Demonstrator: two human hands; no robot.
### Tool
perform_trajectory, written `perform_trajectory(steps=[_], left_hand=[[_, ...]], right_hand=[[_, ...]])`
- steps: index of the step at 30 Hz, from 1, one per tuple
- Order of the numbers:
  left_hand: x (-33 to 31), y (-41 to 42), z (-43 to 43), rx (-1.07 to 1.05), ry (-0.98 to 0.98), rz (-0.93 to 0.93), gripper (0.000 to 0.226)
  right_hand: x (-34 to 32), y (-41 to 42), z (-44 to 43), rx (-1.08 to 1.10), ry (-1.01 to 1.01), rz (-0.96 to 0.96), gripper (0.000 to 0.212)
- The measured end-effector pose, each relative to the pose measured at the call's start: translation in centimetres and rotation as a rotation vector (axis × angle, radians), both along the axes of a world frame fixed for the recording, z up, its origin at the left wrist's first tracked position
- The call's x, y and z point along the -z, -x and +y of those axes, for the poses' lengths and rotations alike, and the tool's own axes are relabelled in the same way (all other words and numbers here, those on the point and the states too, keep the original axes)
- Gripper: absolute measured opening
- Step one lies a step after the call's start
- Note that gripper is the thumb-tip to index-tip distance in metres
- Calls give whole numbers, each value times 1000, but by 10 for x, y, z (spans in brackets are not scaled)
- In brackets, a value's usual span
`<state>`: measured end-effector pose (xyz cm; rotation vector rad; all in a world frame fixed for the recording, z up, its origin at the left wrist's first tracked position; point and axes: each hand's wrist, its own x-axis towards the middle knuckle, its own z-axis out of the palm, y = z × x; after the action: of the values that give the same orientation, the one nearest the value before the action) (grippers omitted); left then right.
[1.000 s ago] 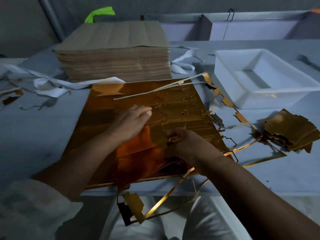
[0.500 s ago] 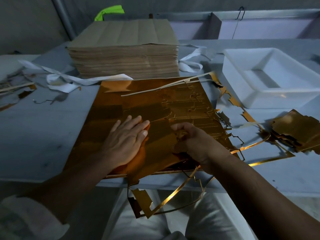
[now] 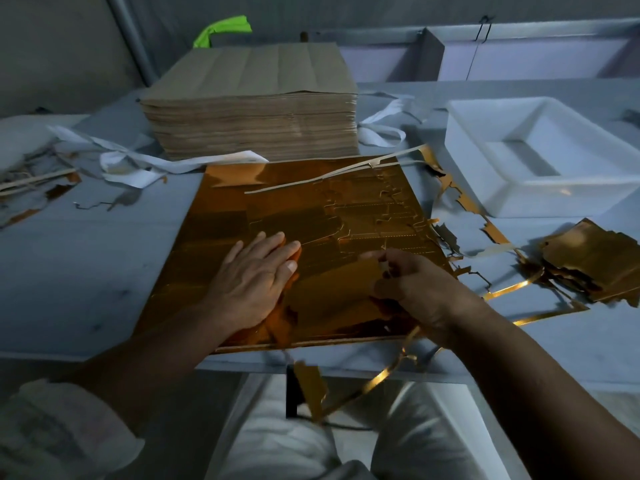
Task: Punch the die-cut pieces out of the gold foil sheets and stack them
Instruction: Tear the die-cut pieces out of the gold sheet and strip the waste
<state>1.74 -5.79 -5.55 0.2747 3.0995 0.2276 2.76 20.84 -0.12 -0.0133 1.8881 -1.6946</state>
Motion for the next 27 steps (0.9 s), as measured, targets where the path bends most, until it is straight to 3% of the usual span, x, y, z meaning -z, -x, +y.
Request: perform_trajectory(steps=[4,10,13,16,17,19,22,27], left_hand=[[5,2,-3,9,14,26,66],[-18,10,6,-25,102,-38,48],[-57,15,23,-121,-224,62,48],[-88,13,48,-190,-818,-209,53],[-91,10,56,-197,-909,-312,49],[-90,8,68,-211,-934,-426,37],[-83,13,75,-289,-999,-429,18],[-83,22,59,-457,-1147,-407,19]], right_hand=[[0,2,25,138,91,15,26],[3,-3,31,220,280,16,25],[5,-3,29,241,312,37,28],[4,-4,27,250,322,40,31],[4,-4,27,250,315,40,31],[3,-4,27,243,280,42,28],[1,-5,28,246,209,56,10],[1,-4,34,260,8,231,14]])
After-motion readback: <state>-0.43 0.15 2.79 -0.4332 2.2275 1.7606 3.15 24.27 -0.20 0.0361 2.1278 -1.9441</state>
